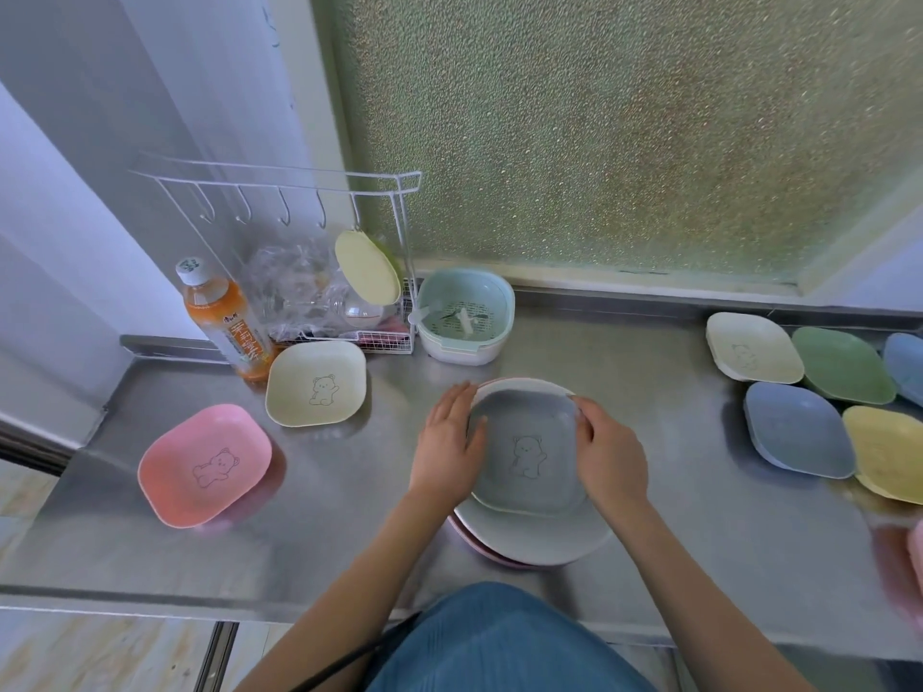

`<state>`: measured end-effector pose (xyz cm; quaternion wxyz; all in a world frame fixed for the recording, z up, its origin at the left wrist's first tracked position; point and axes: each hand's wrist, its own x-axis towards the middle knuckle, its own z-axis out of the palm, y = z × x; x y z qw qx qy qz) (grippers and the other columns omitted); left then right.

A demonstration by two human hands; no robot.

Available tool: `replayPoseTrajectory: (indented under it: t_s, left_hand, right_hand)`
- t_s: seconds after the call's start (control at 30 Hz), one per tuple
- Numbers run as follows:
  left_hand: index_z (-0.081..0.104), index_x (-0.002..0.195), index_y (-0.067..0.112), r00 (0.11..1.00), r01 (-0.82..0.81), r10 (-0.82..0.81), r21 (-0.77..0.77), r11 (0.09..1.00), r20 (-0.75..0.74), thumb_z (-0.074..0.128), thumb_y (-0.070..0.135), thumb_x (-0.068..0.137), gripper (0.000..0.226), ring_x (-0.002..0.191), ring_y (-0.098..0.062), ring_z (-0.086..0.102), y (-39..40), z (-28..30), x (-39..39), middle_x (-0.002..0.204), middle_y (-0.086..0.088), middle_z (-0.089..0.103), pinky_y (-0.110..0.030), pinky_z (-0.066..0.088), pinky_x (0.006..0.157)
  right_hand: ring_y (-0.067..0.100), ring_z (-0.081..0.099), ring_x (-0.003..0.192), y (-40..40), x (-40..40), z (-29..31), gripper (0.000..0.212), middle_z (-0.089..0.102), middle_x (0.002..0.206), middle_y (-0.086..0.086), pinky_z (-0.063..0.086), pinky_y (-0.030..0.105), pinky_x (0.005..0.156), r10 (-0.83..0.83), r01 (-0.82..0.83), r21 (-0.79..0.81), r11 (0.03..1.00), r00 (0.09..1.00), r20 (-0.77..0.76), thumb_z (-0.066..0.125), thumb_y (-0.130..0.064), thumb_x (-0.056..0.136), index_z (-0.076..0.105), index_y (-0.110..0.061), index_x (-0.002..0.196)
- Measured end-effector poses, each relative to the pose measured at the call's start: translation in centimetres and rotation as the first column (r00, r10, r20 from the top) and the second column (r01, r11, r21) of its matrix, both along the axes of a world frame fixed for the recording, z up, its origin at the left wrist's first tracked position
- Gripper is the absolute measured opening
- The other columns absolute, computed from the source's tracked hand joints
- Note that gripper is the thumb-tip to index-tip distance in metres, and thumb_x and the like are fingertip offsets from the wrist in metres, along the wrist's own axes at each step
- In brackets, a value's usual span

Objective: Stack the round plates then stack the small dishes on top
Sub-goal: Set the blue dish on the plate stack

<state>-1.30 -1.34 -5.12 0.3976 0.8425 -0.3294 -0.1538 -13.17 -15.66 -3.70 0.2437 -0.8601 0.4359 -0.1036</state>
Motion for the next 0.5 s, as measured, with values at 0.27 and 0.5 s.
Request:
replayPoseTrajectory:
  t_s: [0.27,0.5]
  left_hand:
    - [0.004,0.150,0.019,0.975,0.175,-0.207,0.295,0.939,0.081,0.013,0.026,0.096,0.055,0.148,-0.013,0.000,-0.4,-2.2,-0.9,0.160,0.003,0.008,-0.033,-0.003,0.118]
    - [0.019,0.148,0.023,0.999,-0.034,0.033,0.085,0.996,0.013,0.024,0.027,0.098,0.050,0.133,-0.015,0.038,-0.6,-1.2,0.3,0.137,-0.001,0.055,-0.035,0.021,0.117]
  right_hand:
    - [0.028,0.059,0.093,-0.4,-0.2,-1.5,0.038,0.058,0.108,0.008,0.047,0.037,0.075,-0.032,0.030,-0.021,0.999,0.989,-0.146,0.029,-0.028,0.100,0.045,-0.032,0.134]
    - [0.030,0.052,0.097,0.0,1.4,-0.5,0.046,0.054,0.106,0.012,0.048,0.039,0.063,-0.048,0.022,-0.225,0.974,0.992,-0.113,0.050,-0.015,0.091,0.045,-0.024,0.136]
